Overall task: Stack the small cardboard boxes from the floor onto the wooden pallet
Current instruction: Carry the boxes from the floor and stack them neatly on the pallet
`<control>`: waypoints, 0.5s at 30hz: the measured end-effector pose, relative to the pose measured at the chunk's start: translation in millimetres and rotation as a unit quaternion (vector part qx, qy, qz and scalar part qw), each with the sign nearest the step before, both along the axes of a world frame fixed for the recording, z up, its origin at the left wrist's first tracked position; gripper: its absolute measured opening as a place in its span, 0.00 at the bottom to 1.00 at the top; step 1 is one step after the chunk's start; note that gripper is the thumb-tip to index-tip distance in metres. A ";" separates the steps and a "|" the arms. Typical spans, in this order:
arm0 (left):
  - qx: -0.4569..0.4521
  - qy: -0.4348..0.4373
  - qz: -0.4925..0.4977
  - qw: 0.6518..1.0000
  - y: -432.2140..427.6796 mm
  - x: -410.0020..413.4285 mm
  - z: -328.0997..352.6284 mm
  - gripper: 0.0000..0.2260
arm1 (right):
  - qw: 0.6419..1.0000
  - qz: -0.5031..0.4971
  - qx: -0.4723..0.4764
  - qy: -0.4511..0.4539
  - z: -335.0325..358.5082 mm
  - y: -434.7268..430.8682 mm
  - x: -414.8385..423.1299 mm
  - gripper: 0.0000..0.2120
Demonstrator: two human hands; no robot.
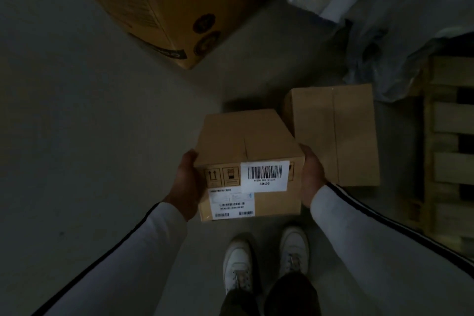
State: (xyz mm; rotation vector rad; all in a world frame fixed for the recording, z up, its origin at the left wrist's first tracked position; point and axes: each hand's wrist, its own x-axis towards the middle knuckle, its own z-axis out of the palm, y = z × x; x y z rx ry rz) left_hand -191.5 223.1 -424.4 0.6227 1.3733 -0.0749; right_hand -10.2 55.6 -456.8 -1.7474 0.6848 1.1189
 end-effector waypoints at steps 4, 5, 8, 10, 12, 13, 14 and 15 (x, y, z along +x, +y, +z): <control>0.010 -0.016 -0.038 0.999 4.4 -5.7 13.8 0.25 | 0.996 0.007 0.075 0.050 5.3 -8.5 -2.1 0.24; 0.011 -0.013 -0.043 0.999 4.8 -7.0 21.2 0.25 | 0.995 0.010 0.081 0.065 13.9 -10.8 -3.1 0.24; 0.010 -0.004 -0.048 0.999 -1.0 -13.9 51.7 0.26 | 0.992 -0.002 0.085 0.089 58.0 -17.2 -11.5 0.24; 0.005 -0.003 -0.038 0.999 -7.8 -18.0 84.2 0.26 | 0.992 -0.022 0.093 0.077 98.6 -22.9 -16.0 0.25; 0.013 -0.009 -0.043 0.999 -14.7 -19.4 127.2 0.25 | 0.992 -0.026 0.100 0.077 150.6 -28.3 -19.3 0.26; 0.014 -0.013 -0.046 0.999 -19.4 -18.2 155.4 0.25 | 0.992 -0.032 0.096 0.078 179.8 -33.1 -20.3 0.27; 0.016 -0.019 -0.049 0.999 -22.6 -16.3 179.5 0.25 | 0.991 -0.040 0.098 0.079 209.7 -34.2 -20.7 0.27; 0.021 -0.021 -0.057 0.998 -27.3 -14.0 208.0 0.25 | 0.992 -0.040 0.096 0.075 241.5 -37.7 -21.0 0.28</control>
